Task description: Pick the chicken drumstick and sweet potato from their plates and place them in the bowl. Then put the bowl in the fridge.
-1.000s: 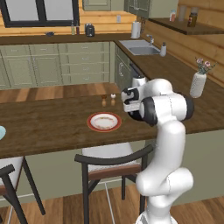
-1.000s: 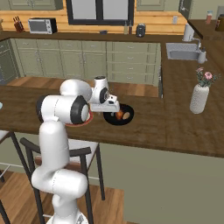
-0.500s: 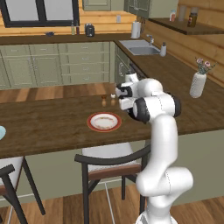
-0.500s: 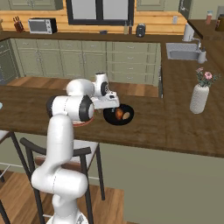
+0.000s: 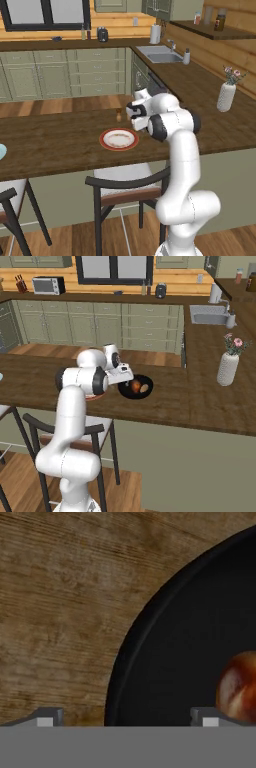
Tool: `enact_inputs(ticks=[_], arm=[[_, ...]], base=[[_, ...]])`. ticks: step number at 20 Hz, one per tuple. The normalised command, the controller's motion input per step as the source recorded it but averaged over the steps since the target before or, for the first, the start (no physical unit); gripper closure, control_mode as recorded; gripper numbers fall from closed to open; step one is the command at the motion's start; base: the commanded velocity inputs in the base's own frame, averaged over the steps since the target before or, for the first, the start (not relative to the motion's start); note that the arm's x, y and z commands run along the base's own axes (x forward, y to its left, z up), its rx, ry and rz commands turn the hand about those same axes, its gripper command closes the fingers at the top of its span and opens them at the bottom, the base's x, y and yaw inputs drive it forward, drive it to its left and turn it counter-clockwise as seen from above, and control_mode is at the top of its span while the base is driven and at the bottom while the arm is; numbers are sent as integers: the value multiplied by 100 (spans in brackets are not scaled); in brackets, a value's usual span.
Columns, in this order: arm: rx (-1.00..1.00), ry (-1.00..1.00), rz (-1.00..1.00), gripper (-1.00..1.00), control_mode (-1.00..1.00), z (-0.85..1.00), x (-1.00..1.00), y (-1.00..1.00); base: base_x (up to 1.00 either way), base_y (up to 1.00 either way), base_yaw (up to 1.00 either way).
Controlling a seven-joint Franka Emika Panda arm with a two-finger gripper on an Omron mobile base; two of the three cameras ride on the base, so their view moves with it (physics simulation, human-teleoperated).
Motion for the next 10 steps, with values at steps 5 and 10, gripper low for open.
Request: enact_inputs(ticks=[5,10], arm=[[0,5,2,-100,-100,-15,14,-9],[0,5,0,-100,-100,-28,0,0]], base=[[0,0,0],[0,0,0]])
